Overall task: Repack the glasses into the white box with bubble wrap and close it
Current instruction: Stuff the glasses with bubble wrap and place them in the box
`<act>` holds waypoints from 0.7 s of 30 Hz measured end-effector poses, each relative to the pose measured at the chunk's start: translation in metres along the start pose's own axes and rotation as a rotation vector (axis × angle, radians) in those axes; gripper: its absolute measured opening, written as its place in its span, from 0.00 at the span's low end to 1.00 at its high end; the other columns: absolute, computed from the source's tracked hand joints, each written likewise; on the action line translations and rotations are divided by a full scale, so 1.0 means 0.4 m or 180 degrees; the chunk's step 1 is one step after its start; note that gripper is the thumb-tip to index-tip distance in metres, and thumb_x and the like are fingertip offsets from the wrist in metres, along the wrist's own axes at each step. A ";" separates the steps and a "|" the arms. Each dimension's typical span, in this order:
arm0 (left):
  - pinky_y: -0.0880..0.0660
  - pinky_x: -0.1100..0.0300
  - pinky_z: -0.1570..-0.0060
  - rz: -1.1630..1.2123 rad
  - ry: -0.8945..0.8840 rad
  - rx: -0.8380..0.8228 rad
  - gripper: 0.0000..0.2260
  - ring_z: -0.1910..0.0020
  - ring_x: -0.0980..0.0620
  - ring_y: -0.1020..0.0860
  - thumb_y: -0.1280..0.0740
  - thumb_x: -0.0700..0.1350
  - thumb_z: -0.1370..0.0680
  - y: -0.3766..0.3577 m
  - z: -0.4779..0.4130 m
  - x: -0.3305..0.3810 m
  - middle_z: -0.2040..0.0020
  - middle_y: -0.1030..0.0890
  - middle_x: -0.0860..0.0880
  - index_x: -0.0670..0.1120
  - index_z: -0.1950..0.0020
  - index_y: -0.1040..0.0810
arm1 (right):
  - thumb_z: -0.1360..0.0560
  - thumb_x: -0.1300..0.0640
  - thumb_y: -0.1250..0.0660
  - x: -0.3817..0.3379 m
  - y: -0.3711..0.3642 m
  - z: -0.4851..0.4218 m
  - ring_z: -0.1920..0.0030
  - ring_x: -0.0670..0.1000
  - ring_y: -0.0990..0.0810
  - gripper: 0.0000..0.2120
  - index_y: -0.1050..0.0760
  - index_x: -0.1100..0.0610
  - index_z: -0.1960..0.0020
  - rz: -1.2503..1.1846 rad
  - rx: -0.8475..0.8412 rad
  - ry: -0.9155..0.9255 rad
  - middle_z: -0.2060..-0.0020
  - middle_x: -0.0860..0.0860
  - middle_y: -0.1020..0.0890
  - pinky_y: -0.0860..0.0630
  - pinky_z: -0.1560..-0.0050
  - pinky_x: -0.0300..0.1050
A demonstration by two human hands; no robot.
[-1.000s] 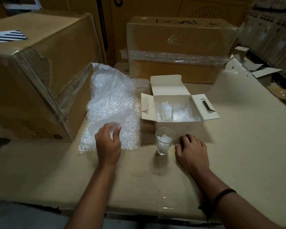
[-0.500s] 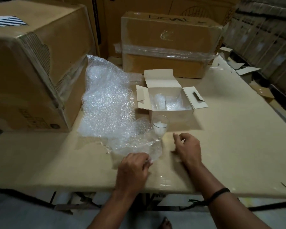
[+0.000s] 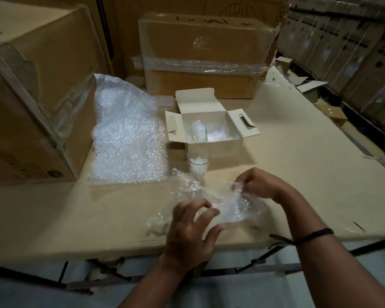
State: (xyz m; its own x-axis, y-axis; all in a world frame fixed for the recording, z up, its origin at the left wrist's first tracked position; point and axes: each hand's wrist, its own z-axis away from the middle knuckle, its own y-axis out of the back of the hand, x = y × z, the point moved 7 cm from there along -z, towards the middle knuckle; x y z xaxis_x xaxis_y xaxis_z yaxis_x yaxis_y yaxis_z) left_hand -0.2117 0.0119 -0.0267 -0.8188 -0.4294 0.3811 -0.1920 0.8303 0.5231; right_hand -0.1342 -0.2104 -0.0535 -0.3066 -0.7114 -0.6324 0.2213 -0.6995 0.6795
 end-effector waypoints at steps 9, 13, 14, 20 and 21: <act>0.49 0.47 0.34 -0.1046 0.0927 -0.2450 0.33 0.27 0.50 0.41 0.54 0.69 0.31 -0.213 0.012 -0.089 0.26 0.36 0.53 0.59 0.32 0.30 | 0.25 0.62 0.34 0.100 0.193 -0.062 0.63 0.51 0.22 0.07 0.17 0.58 0.51 0.0358 0.0683 -0.0316 0.62 0.53 0.18 0.31 0.65 0.39; 0.46 0.49 0.33 -0.1044 0.1124 -0.2355 0.31 0.28 0.50 0.41 0.54 0.68 0.29 -0.248 -0.012 -0.078 0.26 0.36 0.53 0.59 0.31 0.31 | 0.26 0.53 0.29 0.096 0.263 -0.036 0.50 0.52 0.20 0.10 0.20 0.50 0.45 0.0769 0.1659 0.0002 0.51 0.48 0.18 0.27 0.49 0.46; 0.44 0.49 0.34 -0.1060 0.1175 -0.2325 0.28 0.28 0.50 0.39 0.51 0.67 0.28 -0.255 -0.016 -0.077 0.26 0.35 0.53 0.59 0.32 0.30 | 0.26 0.53 0.28 0.081 0.273 -0.027 0.50 0.52 0.21 0.10 0.19 0.50 0.45 0.0742 0.1848 0.0211 0.50 0.47 0.18 0.26 0.47 0.48; 0.26 0.48 0.50 -0.0973 0.1284 -0.1715 0.12 0.44 0.46 0.21 0.30 0.49 0.30 -0.261 -0.024 -0.101 0.42 0.19 0.49 0.53 0.47 0.18 | 0.32 0.71 0.40 0.138 0.251 0.018 0.58 0.48 0.23 0.21 0.19 0.52 0.47 0.0291 0.1905 0.0278 0.51 0.49 0.19 0.25 0.53 0.43; 0.25 0.48 0.50 -0.0925 0.1348 -0.1670 0.11 0.44 0.46 0.20 0.29 0.46 0.30 -0.262 -0.023 -0.107 0.43 0.18 0.48 0.51 0.48 0.17 | 0.31 0.69 0.38 0.182 0.248 0.023 0.58 0.49 0.24 0.19 0.20 0.52 0.48 0.0247 0.1920 0.0046 0.50 0.50 0.20 0.27 0.54 0.43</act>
State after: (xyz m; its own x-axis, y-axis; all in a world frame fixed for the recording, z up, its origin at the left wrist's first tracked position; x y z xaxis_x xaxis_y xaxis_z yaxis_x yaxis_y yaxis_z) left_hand -0.1517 -0.0598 -0.0908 -0.4744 -0.7951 0.3778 0.0016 0.4284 0.9036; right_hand -0.1429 -0.3309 -0.0288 -0.2970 -0.7625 -0.5748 -0.3223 -0.4866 0.8120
